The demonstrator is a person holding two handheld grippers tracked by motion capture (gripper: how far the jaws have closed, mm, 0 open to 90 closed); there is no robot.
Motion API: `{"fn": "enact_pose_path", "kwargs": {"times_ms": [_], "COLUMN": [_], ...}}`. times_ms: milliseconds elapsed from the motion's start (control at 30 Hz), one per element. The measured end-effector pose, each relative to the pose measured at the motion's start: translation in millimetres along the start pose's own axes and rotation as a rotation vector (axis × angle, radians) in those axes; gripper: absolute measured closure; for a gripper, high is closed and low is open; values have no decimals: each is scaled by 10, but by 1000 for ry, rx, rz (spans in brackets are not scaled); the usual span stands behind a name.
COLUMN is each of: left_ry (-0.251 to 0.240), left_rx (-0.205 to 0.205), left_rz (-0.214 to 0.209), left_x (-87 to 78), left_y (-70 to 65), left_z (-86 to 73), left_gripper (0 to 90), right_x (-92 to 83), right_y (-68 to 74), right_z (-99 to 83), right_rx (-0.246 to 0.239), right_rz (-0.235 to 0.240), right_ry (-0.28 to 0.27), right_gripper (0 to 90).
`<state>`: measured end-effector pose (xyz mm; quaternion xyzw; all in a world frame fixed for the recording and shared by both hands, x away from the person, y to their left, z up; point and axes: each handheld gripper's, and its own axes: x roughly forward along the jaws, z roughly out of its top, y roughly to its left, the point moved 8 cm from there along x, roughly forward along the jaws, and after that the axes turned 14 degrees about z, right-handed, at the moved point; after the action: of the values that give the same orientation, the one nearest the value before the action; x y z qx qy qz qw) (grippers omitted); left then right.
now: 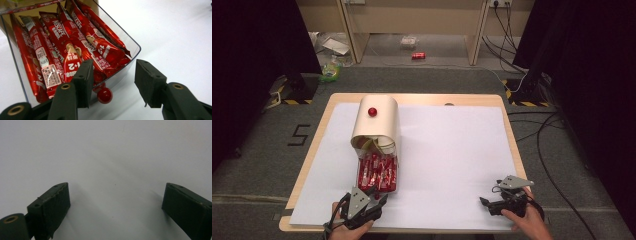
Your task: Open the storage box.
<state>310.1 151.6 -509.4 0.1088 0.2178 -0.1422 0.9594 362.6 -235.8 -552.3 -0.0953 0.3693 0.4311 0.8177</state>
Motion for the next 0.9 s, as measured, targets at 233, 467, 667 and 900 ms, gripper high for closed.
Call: {"fn": "enact_pose_path", "kwargs": {"times_ms": [233, 467, 667, 900], "left_ry": [19, 33, 43, 56], "left_rx": [2, 9, 15, 21], "left_rz": [-14, -9, -7, -6], "left_x": [-58, -79, -116, -146], "left_y": [-37, -53, -60, -71], "left_z": [24, 30, 31, 26], "left_gripper": [489, 496, 498, 498], "right_x": [0, 0, 0, 0], "right_y": [0, -1, 0, 0], "right_z": [0, 0, 0, 0], "right_rx": [0, 0, 0, 0], "right_rz": [0, 0, 0, 0], "right_ry": [0, 0, 0, 0], "right_gripper": [83, 83, 83, 83]}}
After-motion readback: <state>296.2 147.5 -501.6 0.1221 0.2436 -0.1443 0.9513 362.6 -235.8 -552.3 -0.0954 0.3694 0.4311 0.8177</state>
